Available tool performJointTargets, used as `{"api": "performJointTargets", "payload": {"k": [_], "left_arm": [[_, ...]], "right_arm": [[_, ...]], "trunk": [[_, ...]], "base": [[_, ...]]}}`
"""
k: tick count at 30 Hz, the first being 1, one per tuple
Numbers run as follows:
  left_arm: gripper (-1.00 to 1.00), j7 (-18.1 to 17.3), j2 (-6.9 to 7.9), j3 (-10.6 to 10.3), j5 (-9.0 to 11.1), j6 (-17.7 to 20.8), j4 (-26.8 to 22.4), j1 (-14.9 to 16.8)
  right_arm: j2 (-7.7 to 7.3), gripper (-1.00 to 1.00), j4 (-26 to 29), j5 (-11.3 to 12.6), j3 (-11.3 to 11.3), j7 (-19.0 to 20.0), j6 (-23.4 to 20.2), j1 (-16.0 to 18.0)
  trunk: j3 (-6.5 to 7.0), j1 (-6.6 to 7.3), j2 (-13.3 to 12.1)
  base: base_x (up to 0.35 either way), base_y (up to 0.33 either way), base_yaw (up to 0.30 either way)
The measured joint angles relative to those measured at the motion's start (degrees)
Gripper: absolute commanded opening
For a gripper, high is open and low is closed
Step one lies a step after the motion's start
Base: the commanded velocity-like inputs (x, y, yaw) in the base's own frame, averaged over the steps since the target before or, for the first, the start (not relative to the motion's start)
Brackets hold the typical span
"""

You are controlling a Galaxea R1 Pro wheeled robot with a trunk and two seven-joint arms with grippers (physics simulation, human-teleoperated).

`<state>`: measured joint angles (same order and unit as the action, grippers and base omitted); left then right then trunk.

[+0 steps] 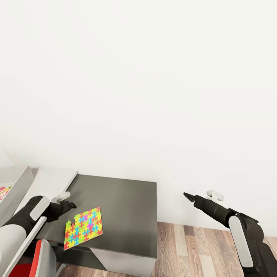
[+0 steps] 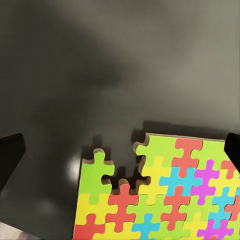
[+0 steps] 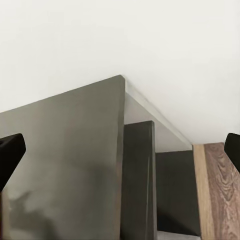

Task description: Put all the toys in the child's room - the three board games (two on the bed and one on the table), the two jigsaw puzzles on the table, and the tennis ball on the table - inside the toy box on the table in the child's room.

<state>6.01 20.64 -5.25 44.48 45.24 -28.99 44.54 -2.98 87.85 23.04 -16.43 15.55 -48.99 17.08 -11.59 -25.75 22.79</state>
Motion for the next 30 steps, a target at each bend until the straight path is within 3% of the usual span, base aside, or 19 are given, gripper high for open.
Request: {"api": "performJointTargets", "payload": {"k": [4,9,12,19,30], "left_arm": [[1.0,-0.8,0.01,-0.1,-0.1,0.0,0.0,-0.1],[1.0,-7.4,0.1,-0.4,-0.2,-0.1,2.0,-0.2],[1.0,-9.7,0.12,-0.5,-1.7,-0.3,2.9,-0.2],[1.0,-11.0,0.16,-0.4,-4.9,-0.6,3.4,-0.1],[1.0,-11.2,0.75,-0.4,-5.5,-1.5,3.4,-0.2]], "right_arm": [[0.02,1.0,0.0,0.0,0.0,0.0,0.0,0.0],[-0.01,1.0,0.0,0.0,0.0,0.0,0.0,0.0],[0.03,1.0,0.0,0.0,0.0,0.0,0.0,0.0],[-0.01,1.0,0.0,0.0,0.0,0.0,0.1,0.0],[0.07,1.0,0.0,0.0,0.1,0.0,0.1,0.0]], "trunk": [[-0.38,0.0,0.0],[-0.85,0.0,0.0],[-1.14,0.0,0.0],[-1.8,0.0,0.0],[-2.84,0.0,0.0]], "base": [[0.0,0.0,0.0],[0.0,0.0,0.0],[0.0,0.0,0.0],[0.0,0.0,0.0],[0.0,0.0,0.0]]}}
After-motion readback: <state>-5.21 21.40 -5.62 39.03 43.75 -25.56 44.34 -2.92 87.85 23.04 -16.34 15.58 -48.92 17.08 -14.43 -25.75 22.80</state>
